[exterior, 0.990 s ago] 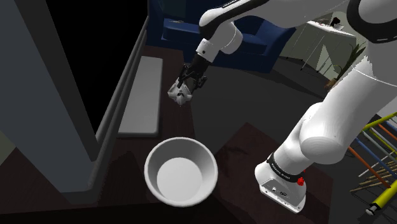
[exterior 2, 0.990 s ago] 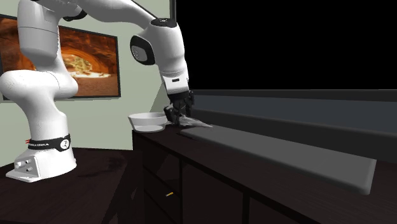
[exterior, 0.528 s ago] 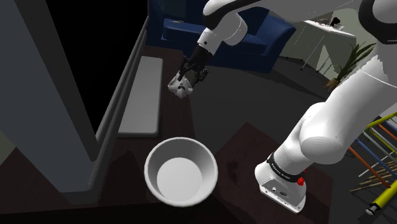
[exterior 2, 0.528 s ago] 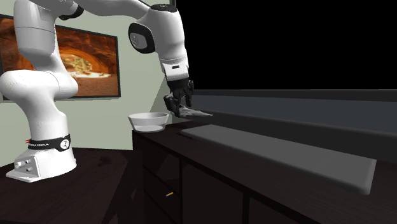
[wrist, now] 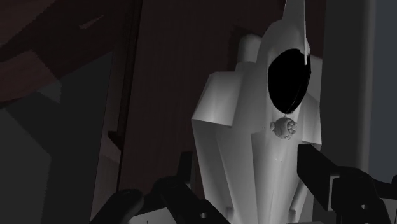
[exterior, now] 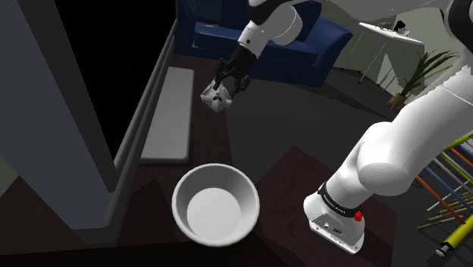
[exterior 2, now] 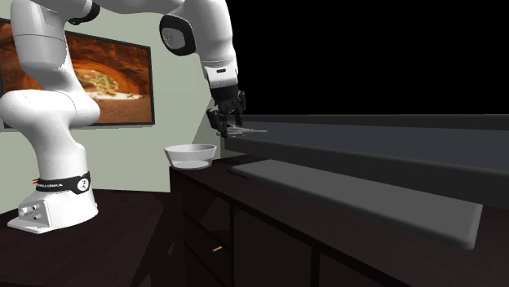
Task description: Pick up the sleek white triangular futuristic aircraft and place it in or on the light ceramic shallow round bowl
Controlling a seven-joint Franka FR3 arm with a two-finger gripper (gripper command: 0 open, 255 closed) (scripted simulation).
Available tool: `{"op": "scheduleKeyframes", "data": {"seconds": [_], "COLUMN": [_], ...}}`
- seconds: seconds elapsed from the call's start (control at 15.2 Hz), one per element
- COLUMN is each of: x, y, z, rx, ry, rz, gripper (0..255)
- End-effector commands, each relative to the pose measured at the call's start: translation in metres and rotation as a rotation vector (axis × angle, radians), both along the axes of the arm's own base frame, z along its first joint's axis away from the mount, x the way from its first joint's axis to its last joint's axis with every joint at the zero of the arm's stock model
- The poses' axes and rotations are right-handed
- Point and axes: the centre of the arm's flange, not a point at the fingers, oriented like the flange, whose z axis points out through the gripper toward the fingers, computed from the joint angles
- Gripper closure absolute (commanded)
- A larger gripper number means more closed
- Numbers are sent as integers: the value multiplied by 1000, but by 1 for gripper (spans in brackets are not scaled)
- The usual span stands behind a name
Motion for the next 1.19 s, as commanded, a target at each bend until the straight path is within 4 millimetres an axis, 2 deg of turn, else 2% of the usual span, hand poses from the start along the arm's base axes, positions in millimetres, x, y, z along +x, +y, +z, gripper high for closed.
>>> {"op": "scheduleKeyframes", "data": {"seconds": [0.0, 1.12], "x": [-18, -183], "y": [16, 169], "z": [1, 5], "rx": [0, 0], "ry": [0, 0], "rz": [0, 0], "gripper": [255, 255]}}
